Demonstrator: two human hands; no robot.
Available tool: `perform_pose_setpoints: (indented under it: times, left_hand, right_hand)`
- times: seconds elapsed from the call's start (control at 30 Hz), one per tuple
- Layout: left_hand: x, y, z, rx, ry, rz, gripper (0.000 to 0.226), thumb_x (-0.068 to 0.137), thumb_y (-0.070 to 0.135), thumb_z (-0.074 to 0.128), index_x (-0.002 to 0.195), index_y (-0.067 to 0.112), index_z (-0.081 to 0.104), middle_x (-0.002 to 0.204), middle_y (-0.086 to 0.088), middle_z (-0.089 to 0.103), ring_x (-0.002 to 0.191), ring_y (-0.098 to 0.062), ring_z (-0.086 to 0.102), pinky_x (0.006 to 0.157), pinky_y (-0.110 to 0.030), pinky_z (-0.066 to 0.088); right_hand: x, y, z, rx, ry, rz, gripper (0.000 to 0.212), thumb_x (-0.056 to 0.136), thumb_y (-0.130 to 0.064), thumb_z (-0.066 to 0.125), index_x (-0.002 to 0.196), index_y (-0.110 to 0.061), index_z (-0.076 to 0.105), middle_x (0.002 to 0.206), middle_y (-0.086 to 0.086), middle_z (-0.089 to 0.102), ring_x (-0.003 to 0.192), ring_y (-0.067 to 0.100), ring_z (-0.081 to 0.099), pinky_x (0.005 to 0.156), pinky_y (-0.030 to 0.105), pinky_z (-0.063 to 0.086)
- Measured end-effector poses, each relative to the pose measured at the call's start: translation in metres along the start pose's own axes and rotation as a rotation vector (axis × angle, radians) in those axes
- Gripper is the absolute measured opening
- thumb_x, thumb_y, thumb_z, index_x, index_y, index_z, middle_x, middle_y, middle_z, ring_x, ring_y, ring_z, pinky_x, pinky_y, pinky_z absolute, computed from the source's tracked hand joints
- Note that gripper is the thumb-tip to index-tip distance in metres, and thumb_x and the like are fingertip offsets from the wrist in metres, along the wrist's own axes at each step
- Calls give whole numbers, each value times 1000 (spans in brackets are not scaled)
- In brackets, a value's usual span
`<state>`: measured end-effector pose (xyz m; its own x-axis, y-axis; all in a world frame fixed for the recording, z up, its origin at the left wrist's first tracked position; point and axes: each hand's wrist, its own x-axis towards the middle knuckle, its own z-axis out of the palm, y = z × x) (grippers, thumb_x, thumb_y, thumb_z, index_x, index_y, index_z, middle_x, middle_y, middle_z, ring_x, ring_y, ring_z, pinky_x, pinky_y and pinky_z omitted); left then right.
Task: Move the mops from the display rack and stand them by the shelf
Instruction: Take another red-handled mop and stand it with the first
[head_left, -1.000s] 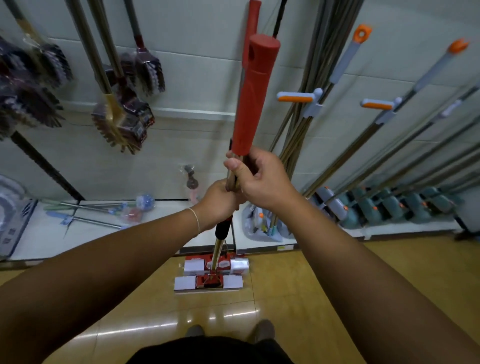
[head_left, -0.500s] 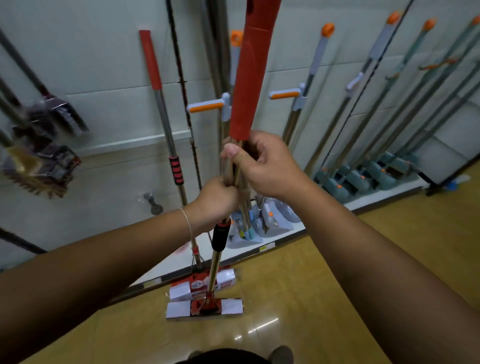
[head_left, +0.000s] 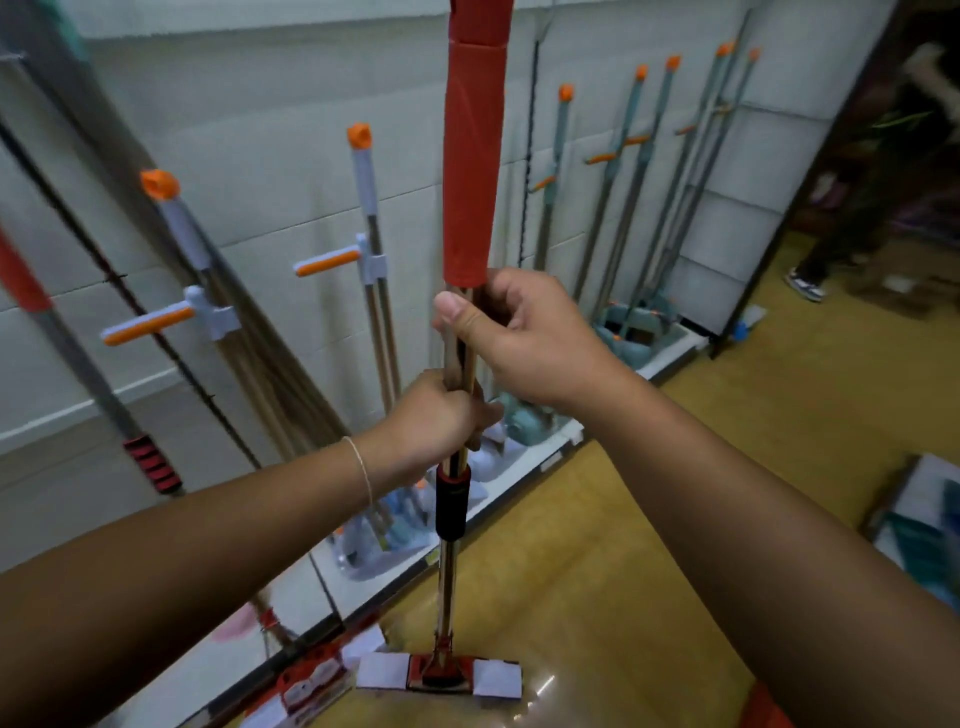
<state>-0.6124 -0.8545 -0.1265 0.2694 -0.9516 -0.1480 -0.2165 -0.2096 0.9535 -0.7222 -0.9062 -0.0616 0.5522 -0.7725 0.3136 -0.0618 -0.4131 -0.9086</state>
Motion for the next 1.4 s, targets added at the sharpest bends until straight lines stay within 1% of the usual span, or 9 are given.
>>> perform_pose_setpoints:
  times: [0.17,0.33,0.47,0.6,0.8,0.97,1.13,1.23,1.4]
  left_hand:
    - [32,34,69,0,-93,58,12,63,13,64,52,16,58,46,-1,53,48,-20,52,52,-32,42]
    - [62,66,131,48,-210,132,8,67,9,61,60,9,57,46,-1,54,47,-19,53,45,-27,41]
    - [89,96,176,67,-324,186,12,76,8,59,64,8,54,52,-7,52,48,-18,50,46,-25,38]
    - [121,119,213,70,-436,264,15,80,10,60,66,8,54,54,-6,53,51,-18,52,53,-32,41]
    - [185,148,253,76,-585,303,12,78,14,61,70,6,56,54,-8,56,57,-23,52,61,-35,41]
    - [243,174,280,49,-666,300,11,81,15,62,78,6,57,59,-9,57,60,-23,53,65,-36,42]
    - [289,205,309,81,-730,326,12,82,20,63,80,8,61,62,-6,61,63,-21,59,73,-40,50]
    - [305,217,332,82,-784,334,12,83,18,62,82,6,60,62,-8,59,66,-24,56,78,-44,50]
    - [328,237,373,92,-862,336,12,87,15,63,82,6,56,65,-9,55,68,-24,54,82,-48,50]
  right_hand:
    - [-12,2,-73,-59,148,26,25,95,-21,63,98,3,68,97,36,67,95,48,65,79,60,53]
    - [-17,7,-134,-146,331,53,20,92,-31,65,93,-11,69,97,30,70,97,45,66,82,60,54]
    - [-14,8,-180,-226,459,92,27,94,-31,64,98,-5,68,98,29,70,96,42,67,82,58,54]
    - [-5,10,-221,-294,550,107,24,95,-28,63,101,-5,68,96,20,73,96,34,70,84,56,55]
    - [33,30,-270,-377,654,98,20,97,-25,61,99,-6,67,94,26,71,92,40,68,80,59,54]
    - [78,48,-307,-470,706,127,21,98,-27,58,100,-8,67,92,18,72,86,29,69,79,52,56]
    - [112,56,-346,-486,799,159,16,100,-23,56,103,-10,65,95,6,73,91,13,70,86,40,57]
    - [119,61,-368,-490,852,174,14,100,-20,54,103,-11,64,97,9,73,94,16,70,88,39,57]
    - [124,77,-414,-491,931,201,12,100,-21,54,98,-15,64,97,10,73,97,23,69,92,47,54]
